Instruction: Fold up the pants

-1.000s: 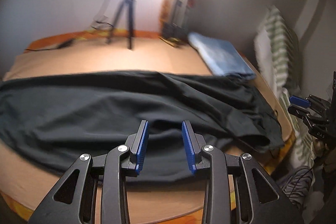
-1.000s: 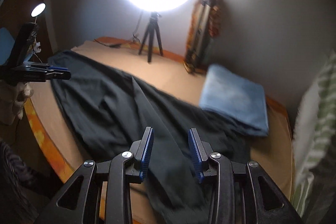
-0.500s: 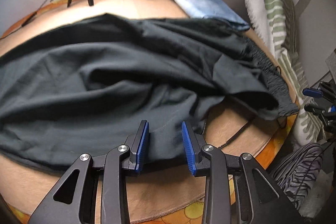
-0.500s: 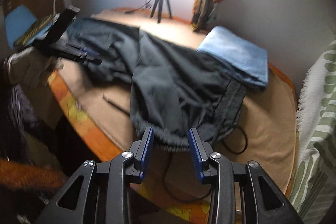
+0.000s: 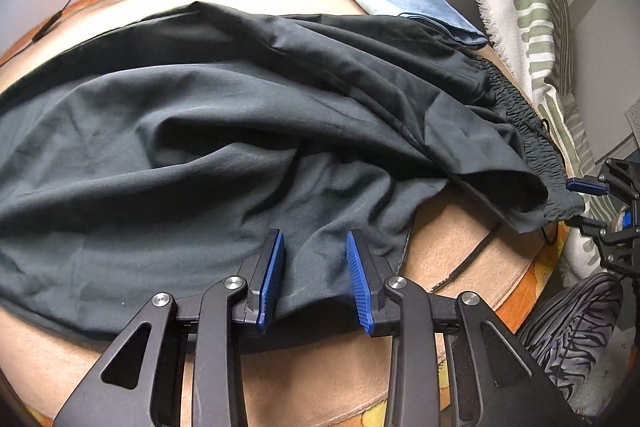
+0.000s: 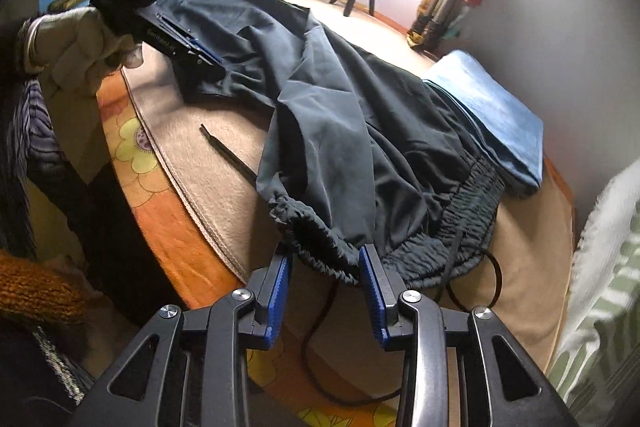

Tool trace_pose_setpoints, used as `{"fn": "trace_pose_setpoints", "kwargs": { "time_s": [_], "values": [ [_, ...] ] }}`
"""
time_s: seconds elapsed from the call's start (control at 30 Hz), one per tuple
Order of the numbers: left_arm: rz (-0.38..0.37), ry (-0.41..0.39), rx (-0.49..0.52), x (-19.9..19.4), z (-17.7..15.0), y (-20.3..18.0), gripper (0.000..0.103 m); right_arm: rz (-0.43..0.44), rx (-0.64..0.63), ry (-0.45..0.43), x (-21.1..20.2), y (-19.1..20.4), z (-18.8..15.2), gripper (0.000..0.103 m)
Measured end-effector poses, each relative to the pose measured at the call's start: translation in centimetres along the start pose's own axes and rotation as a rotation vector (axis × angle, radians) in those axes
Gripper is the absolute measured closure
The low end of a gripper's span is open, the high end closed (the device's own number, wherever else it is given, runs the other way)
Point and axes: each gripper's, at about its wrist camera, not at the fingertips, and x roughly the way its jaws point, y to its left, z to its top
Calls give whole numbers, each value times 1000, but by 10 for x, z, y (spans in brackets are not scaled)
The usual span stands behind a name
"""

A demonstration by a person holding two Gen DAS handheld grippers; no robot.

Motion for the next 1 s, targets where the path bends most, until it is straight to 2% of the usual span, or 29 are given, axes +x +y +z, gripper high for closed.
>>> {"fn": "trace_pose_setpoints", "kwargs": {
  "time_s": [0.03, 0.1, 0.2, 0.27, 0.37, 0.47, 0.67, 0.73, 0.9, 0.93, 1.0],
  "values": [
    [1, 0, 2, 0, 1, 0, 72, -1, 0, -5, 0, -1, 1, 81],
    [2, 1, 5, 0, 0, -1, 72, -12, 28, -32, -4, -10, 5, 93],
    [3, 0, 12, 1, 0, -1, 72, -12, 137, -114, -17, -42, 10, 95],
    [2, 0, 15, 1, 1, -1, 72, -33, 223, -158, -24, -71, 14, 95],
    [2, 0, 11, 2, 1, -1, 72, -67, 308, -172, -21, -104, 21, 96],
    [6, -2, 19, 3, 1, -2, 72, -98, 430, -154, -2, -145, 26, 96],
    [14, -6, 43, 3, 1, -5, 72, -165, 592, -110, 42, -206, 29, 96],
    [13, -7, 47, 4, 1, -5, 72, -172, 634, -89, 59, -219, 27, 97],
    [10, -3, 40, 4, 1, -4, 72, -198, 634, -9, 93, -225, 28, 93],
    [10, 0, 41, 3, 1, -4, 72, -200, 643, -4, 94, -227, 27, 91],
    [10, 0, 42, 1, 0, -3, 72, -215, 678, 20, 93, -228, 22, 80]
  ]
}}
